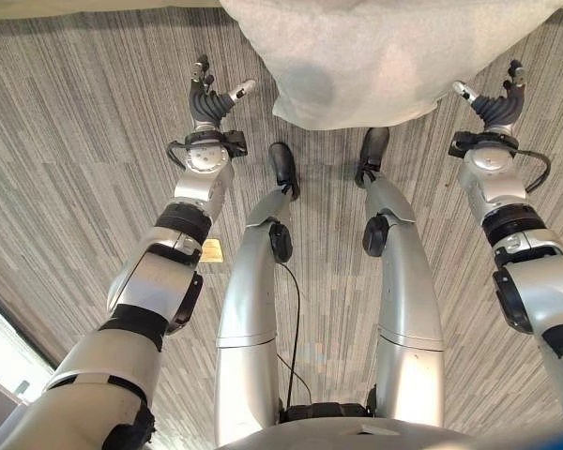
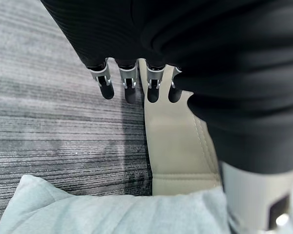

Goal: Pick up all the scattered cushions and arrange them neatly on the sofa.

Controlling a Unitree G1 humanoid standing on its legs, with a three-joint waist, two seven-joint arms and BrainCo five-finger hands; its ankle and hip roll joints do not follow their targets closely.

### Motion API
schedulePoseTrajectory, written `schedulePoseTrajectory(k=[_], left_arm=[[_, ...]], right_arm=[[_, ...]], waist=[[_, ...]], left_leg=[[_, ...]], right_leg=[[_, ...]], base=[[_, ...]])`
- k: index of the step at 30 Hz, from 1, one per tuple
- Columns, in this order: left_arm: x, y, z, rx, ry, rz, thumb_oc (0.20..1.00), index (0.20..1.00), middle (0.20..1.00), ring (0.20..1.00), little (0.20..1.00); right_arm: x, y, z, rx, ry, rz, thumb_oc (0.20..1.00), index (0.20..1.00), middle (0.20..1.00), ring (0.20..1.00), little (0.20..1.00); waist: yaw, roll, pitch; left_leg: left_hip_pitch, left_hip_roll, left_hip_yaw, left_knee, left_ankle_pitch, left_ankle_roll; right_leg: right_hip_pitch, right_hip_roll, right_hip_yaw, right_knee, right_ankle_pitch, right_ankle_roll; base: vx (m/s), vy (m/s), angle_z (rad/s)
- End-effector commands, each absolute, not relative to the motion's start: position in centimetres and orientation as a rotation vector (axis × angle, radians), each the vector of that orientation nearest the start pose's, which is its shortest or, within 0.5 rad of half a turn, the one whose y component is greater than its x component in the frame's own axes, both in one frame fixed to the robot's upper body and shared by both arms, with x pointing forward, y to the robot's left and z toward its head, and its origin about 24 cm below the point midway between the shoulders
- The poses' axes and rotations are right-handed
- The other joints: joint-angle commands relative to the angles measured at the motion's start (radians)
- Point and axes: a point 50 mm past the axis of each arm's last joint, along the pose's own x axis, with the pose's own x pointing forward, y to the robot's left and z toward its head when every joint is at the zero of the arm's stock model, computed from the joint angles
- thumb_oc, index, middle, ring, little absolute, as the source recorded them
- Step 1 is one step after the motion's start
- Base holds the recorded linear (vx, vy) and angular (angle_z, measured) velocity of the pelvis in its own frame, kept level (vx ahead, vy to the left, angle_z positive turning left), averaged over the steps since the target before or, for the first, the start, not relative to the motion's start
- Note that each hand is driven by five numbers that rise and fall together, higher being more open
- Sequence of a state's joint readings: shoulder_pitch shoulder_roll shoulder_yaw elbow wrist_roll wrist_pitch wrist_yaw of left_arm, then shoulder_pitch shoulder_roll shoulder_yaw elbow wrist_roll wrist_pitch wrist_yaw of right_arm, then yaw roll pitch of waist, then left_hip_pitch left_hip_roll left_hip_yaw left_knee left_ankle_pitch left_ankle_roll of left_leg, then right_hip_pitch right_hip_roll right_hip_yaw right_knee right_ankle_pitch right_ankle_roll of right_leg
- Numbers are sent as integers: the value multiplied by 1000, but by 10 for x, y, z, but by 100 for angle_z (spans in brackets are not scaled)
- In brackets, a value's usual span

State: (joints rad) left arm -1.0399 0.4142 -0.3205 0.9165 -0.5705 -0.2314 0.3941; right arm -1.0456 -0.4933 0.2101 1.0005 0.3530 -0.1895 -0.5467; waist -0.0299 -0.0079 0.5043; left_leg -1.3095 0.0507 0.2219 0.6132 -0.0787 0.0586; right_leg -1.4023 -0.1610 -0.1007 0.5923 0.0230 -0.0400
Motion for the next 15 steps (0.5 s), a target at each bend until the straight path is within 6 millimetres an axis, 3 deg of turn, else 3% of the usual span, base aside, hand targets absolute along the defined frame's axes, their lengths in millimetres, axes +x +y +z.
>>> schedulePoseTrajectory(k=[1, 8, 15], left_arm=[[397, 204, 162, -54, -227, 334, 1000, 1000, 1000, 1000, 1000], [401, 177, 197, -107, -351, 221, 1000, 1000, 1000, 1000, 1000], [405, 142, 218, -74, -401, 131, 1000, 1000, 1000, 1000, 1000]], right_arm=[[390, -258, 172, -185, -225, -582, 1000, 1000, 1000, 1000, 1000], [400, -241, 209, -115, -319, -479, 1000, 1000, 1000, 1000, 1000], [409, -188, 247, -116, -446, -331, 1000, 1000, 1000, 1000, 1000]], waist=[[-15, 45, -187], [-1, 55, -175], [-2, 50, -179]], left_leg=[[-63, -23, -119, -31, 1, -27], [-144, -29, -126, -3, 13, -21], [-215, -29, -138, 44, 18, -26]], right_leg=[[-14, 7, 38, 95, -109, 108], [-98, 11, 45, 139, -106, 116], [-158, 22, 37, 177, -96, 112]], base=[[52, -67, 3], [32, -41, 3], [15, -45, -2]])
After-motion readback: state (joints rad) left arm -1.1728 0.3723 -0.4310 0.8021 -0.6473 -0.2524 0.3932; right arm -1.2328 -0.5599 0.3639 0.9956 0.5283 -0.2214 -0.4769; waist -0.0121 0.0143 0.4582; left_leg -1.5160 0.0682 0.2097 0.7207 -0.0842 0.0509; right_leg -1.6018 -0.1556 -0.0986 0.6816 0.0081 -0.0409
